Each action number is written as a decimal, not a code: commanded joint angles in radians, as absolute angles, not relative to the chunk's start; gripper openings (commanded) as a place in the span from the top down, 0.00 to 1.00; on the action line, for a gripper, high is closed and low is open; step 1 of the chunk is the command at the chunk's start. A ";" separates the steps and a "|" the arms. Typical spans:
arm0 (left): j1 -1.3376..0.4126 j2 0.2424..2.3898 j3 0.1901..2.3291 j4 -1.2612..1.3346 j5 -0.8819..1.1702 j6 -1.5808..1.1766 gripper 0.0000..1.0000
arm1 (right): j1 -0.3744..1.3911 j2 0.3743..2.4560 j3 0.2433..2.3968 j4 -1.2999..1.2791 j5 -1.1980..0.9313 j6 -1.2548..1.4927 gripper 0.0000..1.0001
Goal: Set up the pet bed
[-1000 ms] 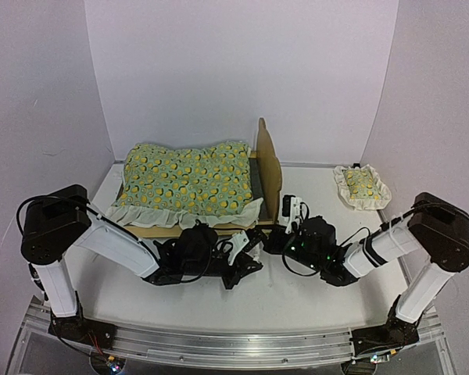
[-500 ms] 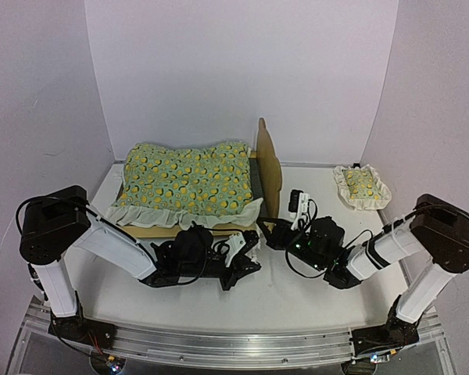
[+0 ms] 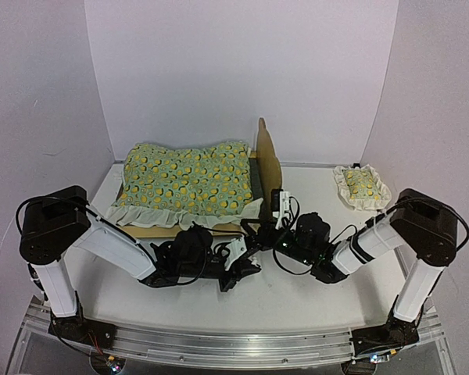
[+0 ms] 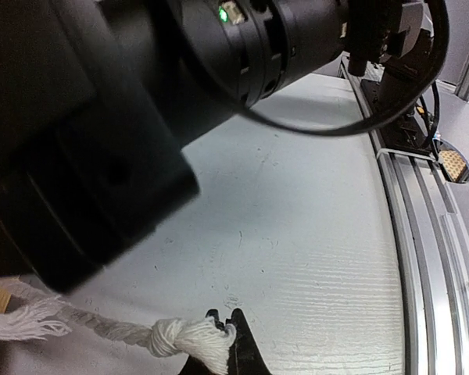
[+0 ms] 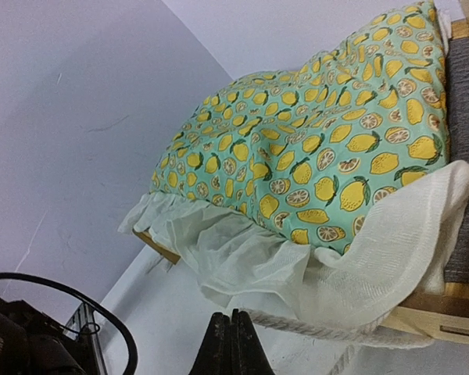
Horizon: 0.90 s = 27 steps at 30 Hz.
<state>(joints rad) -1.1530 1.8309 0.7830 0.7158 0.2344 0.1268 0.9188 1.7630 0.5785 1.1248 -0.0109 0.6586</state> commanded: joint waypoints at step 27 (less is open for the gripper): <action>-0.999 1.835 0.859 0.704 0.650 -0.192 1.00 | 0.724 1.267 0.497 0.383 -0.544 -0.129 0.24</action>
